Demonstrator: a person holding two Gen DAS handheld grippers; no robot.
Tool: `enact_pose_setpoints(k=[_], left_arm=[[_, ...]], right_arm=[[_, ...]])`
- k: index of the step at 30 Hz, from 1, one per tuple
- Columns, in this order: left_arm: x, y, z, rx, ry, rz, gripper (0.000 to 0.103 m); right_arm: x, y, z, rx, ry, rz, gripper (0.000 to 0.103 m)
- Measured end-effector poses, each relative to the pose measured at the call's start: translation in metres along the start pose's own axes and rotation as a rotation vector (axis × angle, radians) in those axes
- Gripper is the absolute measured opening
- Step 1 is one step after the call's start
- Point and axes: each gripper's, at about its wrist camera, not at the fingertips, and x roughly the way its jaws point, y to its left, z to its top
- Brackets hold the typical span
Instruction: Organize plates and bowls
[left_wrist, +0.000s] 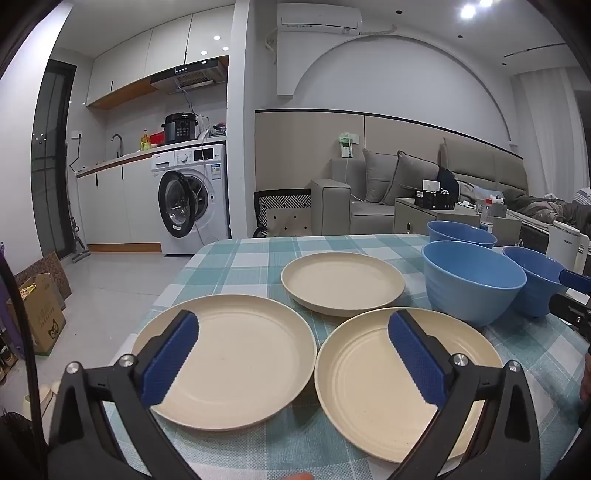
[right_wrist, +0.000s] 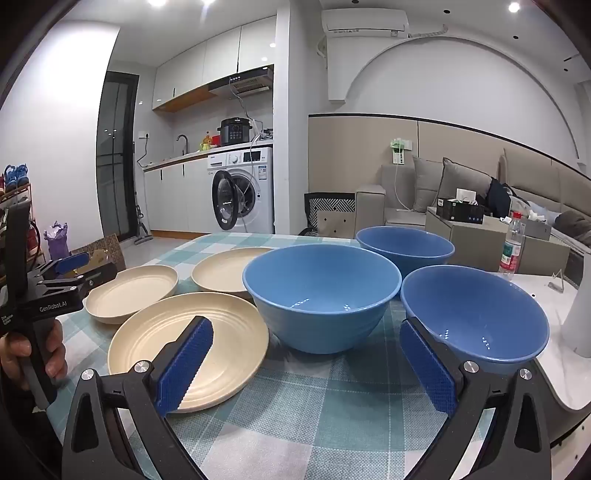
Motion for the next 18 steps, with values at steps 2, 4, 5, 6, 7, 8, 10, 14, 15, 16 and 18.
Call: enact_pose_setpoints(k=[2,4,5,6,7,8,10,14,15,16,18], left_arm=[[0.0,0.0,0.0,0.001,-0.002,0.0,0.103],[-0.0002,0.0004,0.0,0.001,-0.001,-0.001,0.103],[-0.0004,0.0006,0.0,0.0,-0.001,-0.001,0.103],[-0.0006,0.0009,-0.0001,0.0,0.0,-0.001,0.103],[-0.0009,0.0011,-0.0001,0.0,0.0,-0.002,0.103],[-0.0012,0.0013,-0.0001,0.0,0.001,-0.002,0.103],[0.0,0.0004,0.0001,0.002,0.001,0.0,0.103],[0.0055,0.0008,-0.0023,0.002,0.003,0.001,0.103],[0.0037,0.0008,-0.0014,0.0,0.004,0.0,0.103],[0.0042,0.001,-0.0017,-0.001,0.004,0.001,0.103],[0.0043,0.001,-0.0017,0.0,0.004,0.0,0.103]], right_arm=[[0.0013,0.0004,0.0002,-0.009,0.02,-0.002,0.103],[0.0012,0.0004,0.0002,-0.01,0.02,-0.002,0.103],[0.0014,0.0005,0.0002,-0.011,0.022,-0.003,0.103],[0.0011,0.0006,0.0002,-0.011,0.021,0.0,0.103],[0.0015,0.0007,0.0002,-0.012,0.023,0.001,0.103],[0.0016,0.001,0.0003,-0.013,0.022,-0.001,0.103],[0.0017,0.0014,0.0005,-0.014,0.022,-0.001,0.103],[0.0024,0.0015,-0.0015,-0.016,0.02,-0.002,0.103],[0.0024,0.0014,-0.0014,-0.016,0.021,0.0,0.103],[0.0025,0.0015,-0.0014,-0.016,0.021,0.001,0.103],[0.0022,0.0014,-0.0012,-0.016,0.021,-0.001,0.103]])
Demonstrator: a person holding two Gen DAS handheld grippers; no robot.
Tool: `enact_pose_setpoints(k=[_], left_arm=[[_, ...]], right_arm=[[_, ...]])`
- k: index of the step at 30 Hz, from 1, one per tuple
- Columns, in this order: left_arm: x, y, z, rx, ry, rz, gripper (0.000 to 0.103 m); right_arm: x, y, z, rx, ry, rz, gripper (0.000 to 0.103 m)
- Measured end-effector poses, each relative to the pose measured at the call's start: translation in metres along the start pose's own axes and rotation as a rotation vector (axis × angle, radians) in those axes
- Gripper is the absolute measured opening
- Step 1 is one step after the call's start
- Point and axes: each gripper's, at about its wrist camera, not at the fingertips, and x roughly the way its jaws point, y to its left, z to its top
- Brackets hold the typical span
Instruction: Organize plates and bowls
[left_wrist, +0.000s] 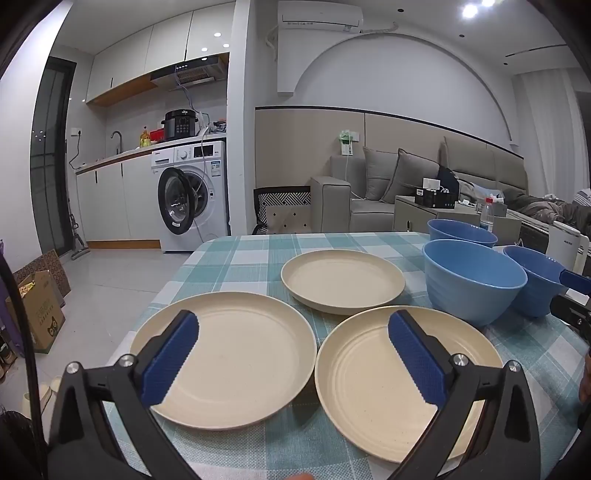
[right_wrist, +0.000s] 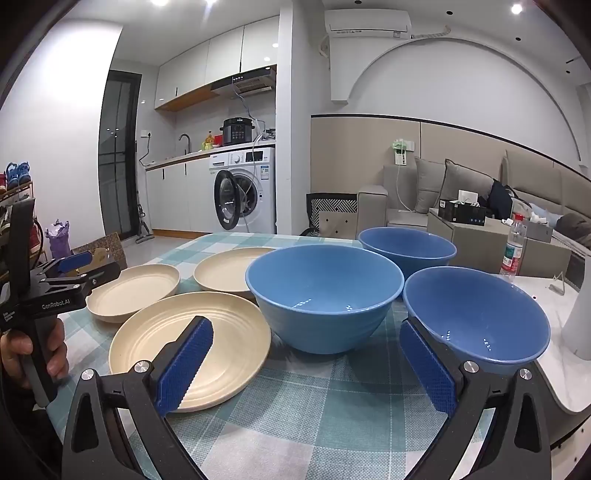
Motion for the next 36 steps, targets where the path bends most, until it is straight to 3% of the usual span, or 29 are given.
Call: enact_pose_setpoints(k=[36], left_arm=[[0.0076,-0.0027,-0.0038,-0.001,0.005,0.0,0.103]], right_arm=[[-0.0005,0.002,0.0007,-0.002,0.001,0.001,0.103]])
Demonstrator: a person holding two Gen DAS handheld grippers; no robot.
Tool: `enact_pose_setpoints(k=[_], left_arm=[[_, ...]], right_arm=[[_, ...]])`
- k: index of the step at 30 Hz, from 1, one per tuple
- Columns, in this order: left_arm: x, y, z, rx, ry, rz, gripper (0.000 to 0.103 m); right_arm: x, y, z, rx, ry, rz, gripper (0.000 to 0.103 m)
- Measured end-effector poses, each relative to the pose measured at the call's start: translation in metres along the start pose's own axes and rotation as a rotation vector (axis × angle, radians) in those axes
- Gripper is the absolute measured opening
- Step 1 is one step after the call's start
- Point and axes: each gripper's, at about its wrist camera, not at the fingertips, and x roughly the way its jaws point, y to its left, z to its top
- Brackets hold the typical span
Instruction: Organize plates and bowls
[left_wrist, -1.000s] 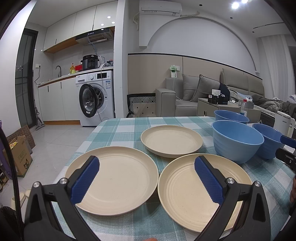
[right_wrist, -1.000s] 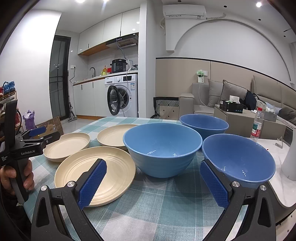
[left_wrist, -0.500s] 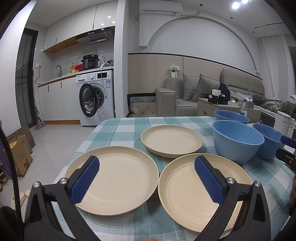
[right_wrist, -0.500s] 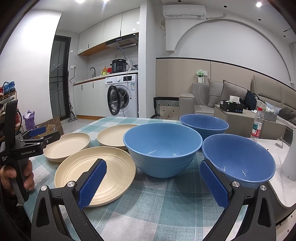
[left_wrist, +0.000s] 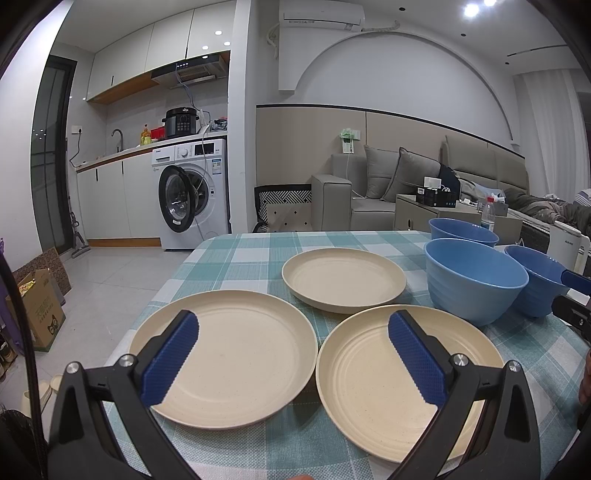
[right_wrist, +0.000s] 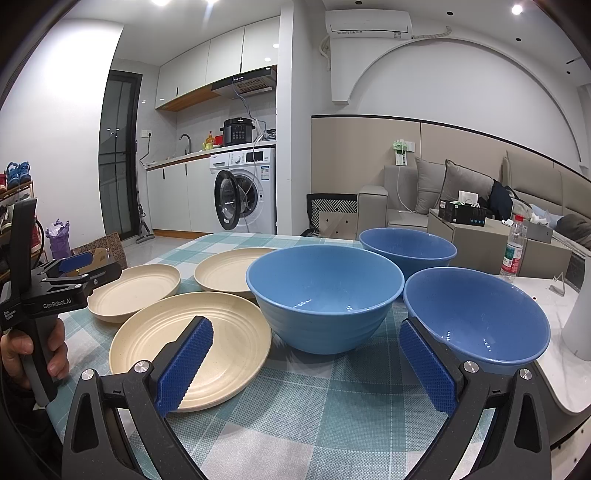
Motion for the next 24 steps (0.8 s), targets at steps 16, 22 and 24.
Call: enact_pose_setpoints(k=[16,22,24], left_arm=[[-0.0019,0.004,-0.0041,-0.002,0.0,0.004,0.103],[-0.0022,0.004,-0.0041,-0.002,0.0,0.005,0.103],[-0.0031,0.0034,-0.0026,-0.004,-0.001,0.006,0.103]], right_arm=[[0.0005,0.0005,-0.0001,-0.001,0.001,0.0,0.103],[0.0007,0.0005,-0.0004,0.003,0.004,0.001,0.103],[-0.0002,-0.0006,0.0009,0.003,0.002,0.001,0.103]])
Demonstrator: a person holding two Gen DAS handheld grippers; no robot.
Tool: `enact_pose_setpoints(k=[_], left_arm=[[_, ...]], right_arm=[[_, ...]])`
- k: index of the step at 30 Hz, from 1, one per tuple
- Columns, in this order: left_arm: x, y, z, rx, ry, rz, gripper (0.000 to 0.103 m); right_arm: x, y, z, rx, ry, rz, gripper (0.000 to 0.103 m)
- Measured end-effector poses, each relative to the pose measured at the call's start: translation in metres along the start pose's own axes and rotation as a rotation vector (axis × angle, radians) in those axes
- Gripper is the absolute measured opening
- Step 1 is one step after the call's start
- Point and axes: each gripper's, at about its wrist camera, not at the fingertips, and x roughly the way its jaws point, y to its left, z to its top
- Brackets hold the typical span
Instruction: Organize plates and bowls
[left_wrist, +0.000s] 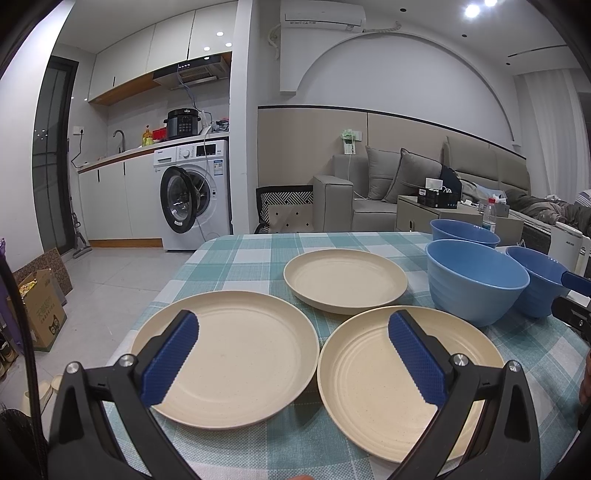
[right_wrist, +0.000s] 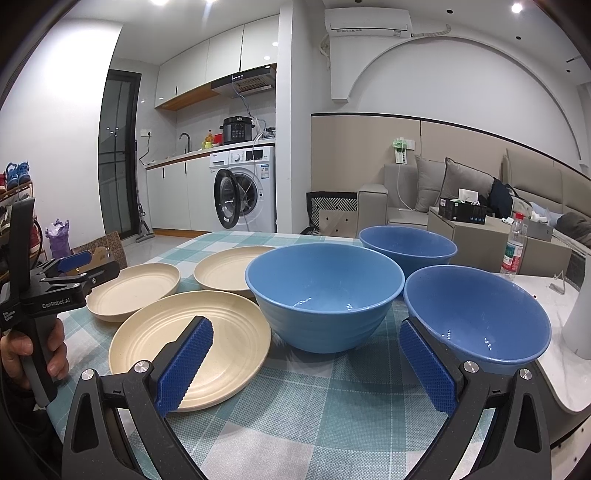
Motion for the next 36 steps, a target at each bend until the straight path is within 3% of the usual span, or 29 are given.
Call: enact_pose_setpoints(k=[36], left_arm=[[-0.0023,0.0051,0.0053,-0.023,0.019,0.022,0.103]], right_arm=[[0.0046,-0.003,-0.004,0.013,0.01,-0.003,0.103]])
